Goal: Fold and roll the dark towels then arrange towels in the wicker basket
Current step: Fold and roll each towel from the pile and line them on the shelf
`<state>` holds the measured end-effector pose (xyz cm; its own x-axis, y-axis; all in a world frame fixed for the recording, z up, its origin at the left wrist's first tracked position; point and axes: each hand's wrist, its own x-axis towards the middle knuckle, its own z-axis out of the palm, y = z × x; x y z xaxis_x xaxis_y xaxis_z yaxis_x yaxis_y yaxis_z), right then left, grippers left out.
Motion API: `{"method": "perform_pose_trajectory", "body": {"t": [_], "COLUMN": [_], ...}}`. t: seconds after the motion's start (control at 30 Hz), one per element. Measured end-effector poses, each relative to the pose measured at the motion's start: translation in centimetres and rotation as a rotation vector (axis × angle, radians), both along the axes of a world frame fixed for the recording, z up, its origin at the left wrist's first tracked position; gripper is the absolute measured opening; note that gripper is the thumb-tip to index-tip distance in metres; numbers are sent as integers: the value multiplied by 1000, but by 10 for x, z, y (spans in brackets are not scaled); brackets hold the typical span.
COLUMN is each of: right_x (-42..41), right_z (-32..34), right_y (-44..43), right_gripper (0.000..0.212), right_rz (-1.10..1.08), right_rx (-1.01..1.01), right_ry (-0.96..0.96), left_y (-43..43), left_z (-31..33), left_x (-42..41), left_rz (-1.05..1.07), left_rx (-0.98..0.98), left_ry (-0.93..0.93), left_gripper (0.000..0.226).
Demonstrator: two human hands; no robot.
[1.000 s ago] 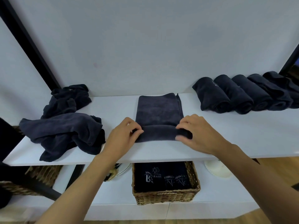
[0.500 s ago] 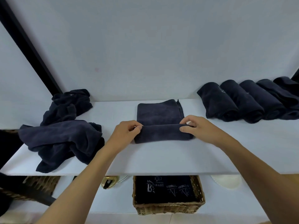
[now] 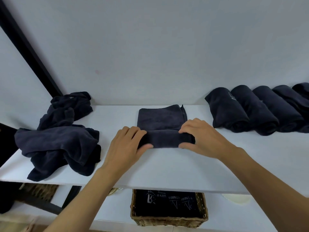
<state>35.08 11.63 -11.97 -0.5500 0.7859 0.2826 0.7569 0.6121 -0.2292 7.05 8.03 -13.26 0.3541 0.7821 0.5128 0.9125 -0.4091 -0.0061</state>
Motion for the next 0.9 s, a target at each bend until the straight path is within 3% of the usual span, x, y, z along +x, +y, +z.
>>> {"method": "perform_pose_trajectory", "body": {"t": [0.1, 0.27, 0.33, 0.43, 0.53, 0.63, 0.73, 0.8, 0.9], "right_x": [-2, -6, -9, -15, -15, -18, -20, -19, -21], "right_z": [6, 16, 17, 11, 3, 16, 31, 35, 38], "right_y": [11, 28, 30, 20, 22, 44, 70, 82, 93], "right_gripper": [25, 8, 9, 24, 42, 31, 18, 13, 15], "right_rz": [-7, -126, -156, -106, -58, -109, -135, -159, -208], "right_rx": [-147, -472, -369, 3, 91, -166, -555, -686, -747], "right_ry": [120, 339, 263, 127, -14, 92, 299, 347, 310], "left_y": [-2, 25, 43, 66, 85, 95, 88, 78, 82], "left_z": [1, 26, 32, 37, 42, 46, 46, 41, 34], "left_x": [-8, -4, -10, -17, -16, -9, -2, 2, 0], "left_rz": [-14, 39, 10, -13, 1, 82, 204, 88, -20], "left_rx": [-129, -535, -638, -756, -841, -774, -434, -273, -333], "left_ry": [-21, -395, -414, -389, -352, -273, -218, -160, -114], "left_gripper": [47, 28, 17, 10, 17, 18, 19, 24, 37]}}
